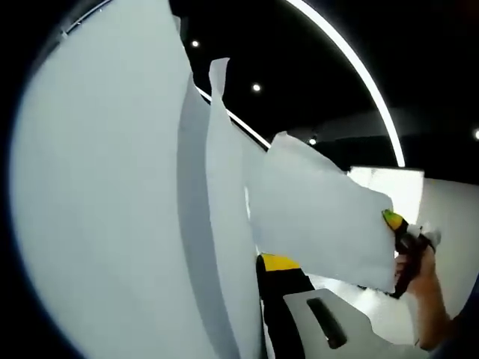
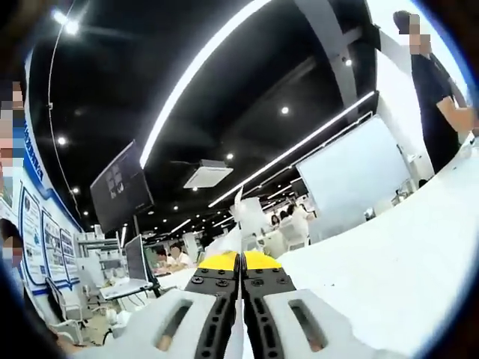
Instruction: Organize the stack of printing papers by aligning and flattening the scattered papers on the table
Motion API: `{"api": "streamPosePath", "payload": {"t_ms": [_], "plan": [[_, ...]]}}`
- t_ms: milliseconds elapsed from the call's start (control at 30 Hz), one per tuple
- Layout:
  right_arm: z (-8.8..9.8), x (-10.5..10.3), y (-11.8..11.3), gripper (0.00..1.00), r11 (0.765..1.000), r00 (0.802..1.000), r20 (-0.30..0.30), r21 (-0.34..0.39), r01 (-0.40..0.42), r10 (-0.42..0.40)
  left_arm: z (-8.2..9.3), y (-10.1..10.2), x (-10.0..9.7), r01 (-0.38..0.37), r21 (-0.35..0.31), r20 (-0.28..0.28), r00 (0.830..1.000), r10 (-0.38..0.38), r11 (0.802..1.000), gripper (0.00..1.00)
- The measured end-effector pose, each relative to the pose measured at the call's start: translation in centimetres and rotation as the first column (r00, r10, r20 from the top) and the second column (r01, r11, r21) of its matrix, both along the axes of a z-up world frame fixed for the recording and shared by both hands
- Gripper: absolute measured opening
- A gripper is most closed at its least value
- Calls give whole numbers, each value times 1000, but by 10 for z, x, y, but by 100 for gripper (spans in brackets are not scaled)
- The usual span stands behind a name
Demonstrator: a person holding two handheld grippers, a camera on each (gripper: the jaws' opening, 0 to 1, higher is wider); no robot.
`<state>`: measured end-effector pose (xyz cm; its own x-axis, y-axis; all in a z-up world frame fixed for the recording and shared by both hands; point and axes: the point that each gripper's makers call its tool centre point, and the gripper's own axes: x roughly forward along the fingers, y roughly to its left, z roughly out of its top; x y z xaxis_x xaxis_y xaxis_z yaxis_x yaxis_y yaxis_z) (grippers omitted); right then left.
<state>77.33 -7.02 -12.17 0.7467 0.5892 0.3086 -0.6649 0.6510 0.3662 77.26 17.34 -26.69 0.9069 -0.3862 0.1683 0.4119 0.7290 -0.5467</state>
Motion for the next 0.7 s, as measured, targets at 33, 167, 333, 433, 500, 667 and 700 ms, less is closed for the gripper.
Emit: {"api": "streamPosePath", "payload": {"t_ms": [33, 167, 333, 433, 500, 667, 700], "plan": [[-2, 2, -1, 0, 1000, 1000, -7, 10, 3, -2, 0, 0, 0, 0, 0, 0, 1000, 0, 1000, 6], [-13, 12, -9, 0, 998, 999, -47, 54, 12, -9, 0, 1, 0, 0, 2, 0, 1000, 0, 1000, 6], [-24, 19, -12, 0, 997, 997, -77, 74, 29, -23, 1, 1, 1, 0, 5, 0, 1000, 0, 1000, 6], [-29, 24, -17, 0, 995, 995, -89, 86, 43, -35, 1, 1, 1, 0, 7, 0, 1000, 0, 1000, 6], [-32, 28, -20, 0, 994, 994, -101, 99, 52, -42, 1, 2, 1, 0, 8, 0, 1000, 0, 1000, 6], [-40, 33, -23, 0, 990, 991, -122, 124, 66, -51, 1, 2, 1, 0, 9, 0, 1000, 0, 1000, 7], [-42, 34, -23, 0, 990, 991, -127, 125, 67, -51, 1, 2, 1, 1, 9, 0, 1000, -1, 1000, 7]]}}
